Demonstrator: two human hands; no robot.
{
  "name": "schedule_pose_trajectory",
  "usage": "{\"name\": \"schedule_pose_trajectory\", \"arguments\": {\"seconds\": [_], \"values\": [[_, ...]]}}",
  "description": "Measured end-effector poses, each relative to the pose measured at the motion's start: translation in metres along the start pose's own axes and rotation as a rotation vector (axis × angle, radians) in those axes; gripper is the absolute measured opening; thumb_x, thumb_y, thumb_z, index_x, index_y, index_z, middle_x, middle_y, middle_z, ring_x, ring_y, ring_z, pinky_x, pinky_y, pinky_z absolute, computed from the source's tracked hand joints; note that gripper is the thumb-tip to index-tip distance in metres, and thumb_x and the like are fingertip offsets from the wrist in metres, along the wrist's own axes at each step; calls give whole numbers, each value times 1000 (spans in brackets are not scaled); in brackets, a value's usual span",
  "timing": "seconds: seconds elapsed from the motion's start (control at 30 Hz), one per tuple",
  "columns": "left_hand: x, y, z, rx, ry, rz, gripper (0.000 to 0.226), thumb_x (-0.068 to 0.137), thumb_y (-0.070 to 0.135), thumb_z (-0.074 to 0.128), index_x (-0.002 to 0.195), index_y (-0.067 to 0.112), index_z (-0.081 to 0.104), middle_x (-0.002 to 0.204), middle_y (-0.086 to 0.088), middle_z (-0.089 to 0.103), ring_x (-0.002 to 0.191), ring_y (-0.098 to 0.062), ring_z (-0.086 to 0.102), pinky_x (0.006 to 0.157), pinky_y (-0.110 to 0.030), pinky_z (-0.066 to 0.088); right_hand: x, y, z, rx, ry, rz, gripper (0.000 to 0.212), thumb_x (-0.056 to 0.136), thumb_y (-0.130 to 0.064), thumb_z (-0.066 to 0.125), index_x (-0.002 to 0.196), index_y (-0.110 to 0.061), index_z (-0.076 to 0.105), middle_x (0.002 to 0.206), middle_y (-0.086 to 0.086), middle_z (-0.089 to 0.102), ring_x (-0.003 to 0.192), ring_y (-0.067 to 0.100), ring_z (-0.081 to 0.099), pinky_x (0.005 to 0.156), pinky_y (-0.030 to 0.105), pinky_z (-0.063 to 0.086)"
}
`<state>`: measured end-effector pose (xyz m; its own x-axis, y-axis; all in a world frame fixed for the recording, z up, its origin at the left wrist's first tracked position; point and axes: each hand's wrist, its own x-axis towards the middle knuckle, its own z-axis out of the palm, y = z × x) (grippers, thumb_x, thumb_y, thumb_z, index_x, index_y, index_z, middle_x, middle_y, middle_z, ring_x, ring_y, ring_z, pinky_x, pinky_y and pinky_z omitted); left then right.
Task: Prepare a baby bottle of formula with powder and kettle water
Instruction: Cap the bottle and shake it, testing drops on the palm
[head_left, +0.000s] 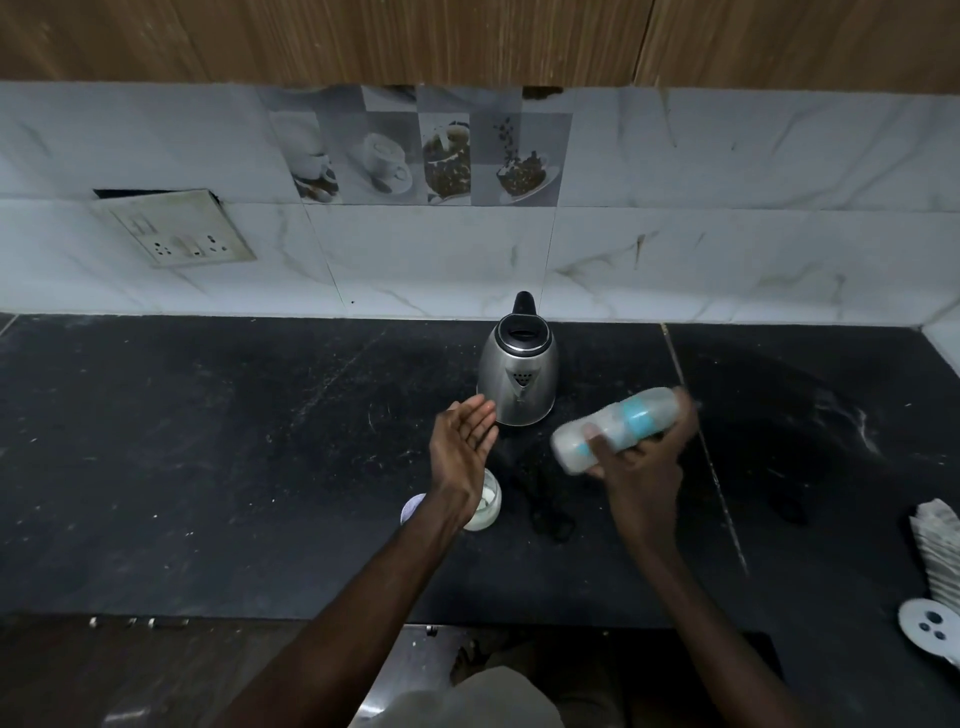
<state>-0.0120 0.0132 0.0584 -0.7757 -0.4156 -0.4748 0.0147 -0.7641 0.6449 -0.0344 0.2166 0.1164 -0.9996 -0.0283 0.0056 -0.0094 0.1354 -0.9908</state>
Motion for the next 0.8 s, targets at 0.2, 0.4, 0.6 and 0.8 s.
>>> {"name": "schedule_pose_trajectory", "arguments": {"seconds": [0.2, 0.4, 0.6, 0.8], "values": [[-2, -13, 3, -23, -42, -57, 51, 107, 36, 40, 136, 1, 62, 133, -19, 70, 129, -31, 63, 117, -43, 43, 6, -4, -3, 22, -74, 8, 104, 80, -16, 91, 154, -50, 26, 127, -7, 67, 104, 11, 76, 79, 45, 66], [-3, -23, 9, 14, -35, -92, 47, 107, 37, 40, 128, 5, 67, 129, -17, 72, 131, -32, 61, 118, -45, 42, -2, 0, 9, -166, -274, 6, 109, 74, -28, 95, 154, -53, 25, 128, -1, 69, 101, 12, 76, 81, 42, 66], [0, -23, 12, 13, -30, -95, 46, 107, 36, 40, 123, 5, 69, 129, -19, 71, 130, -33, 61, 118, -46, 42, 6, -16, 15, 64, 107, -3, 97, 84, -17, 88, 148, -54, 25, 120, -1, 73, 94, 6, 77, 81, 52, 66], [5, -27, 15, 3, -26, -109, 45, 106, 36, 42, 122, 5, 70, 126, -19, 73, 130, -34, 61, 113, -44, 46, 8, -20, 16, 43, 56, -44, 106, 80, -15, 91, 156, -50, 25, 135, 0, 66, 105, 10, 76, 86, 43, 66]]}}
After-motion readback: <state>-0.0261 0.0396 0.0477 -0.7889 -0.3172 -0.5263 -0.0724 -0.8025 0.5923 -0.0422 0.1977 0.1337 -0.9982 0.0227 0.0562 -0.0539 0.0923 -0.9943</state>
